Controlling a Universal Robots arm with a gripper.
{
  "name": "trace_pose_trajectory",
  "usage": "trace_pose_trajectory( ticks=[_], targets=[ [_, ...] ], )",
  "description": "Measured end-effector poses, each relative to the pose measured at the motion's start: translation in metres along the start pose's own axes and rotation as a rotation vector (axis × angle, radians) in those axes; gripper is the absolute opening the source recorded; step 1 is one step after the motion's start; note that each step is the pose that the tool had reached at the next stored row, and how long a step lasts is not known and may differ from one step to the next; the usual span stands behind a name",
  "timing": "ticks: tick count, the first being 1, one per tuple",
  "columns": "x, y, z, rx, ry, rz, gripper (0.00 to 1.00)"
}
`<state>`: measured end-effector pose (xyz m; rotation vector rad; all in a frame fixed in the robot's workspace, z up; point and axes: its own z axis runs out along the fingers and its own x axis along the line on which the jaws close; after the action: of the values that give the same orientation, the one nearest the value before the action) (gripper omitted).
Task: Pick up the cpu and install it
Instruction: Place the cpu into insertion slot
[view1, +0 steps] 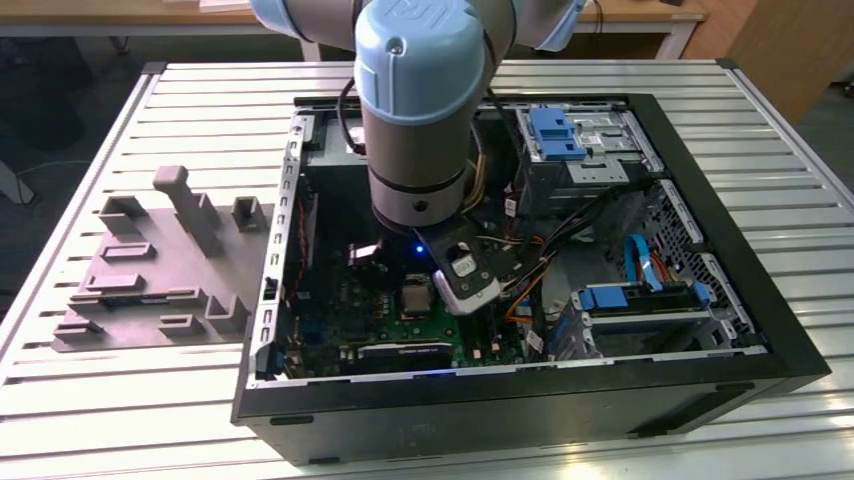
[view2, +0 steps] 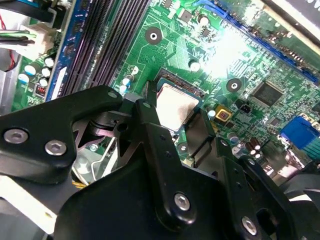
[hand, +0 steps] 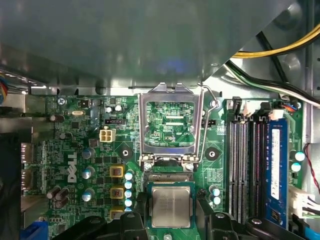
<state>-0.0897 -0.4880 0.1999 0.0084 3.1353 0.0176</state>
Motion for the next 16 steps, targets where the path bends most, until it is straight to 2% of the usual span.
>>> trace_pose_trajectory(
  ticks=[8,16],
  targets=[
    [0.0004,0.0,0.0013,0.0,0.0,0.0,0.47],
    [0.0014,-0.0001,0.0058,0.0,0.0,0.0,0.47]
  ],
)
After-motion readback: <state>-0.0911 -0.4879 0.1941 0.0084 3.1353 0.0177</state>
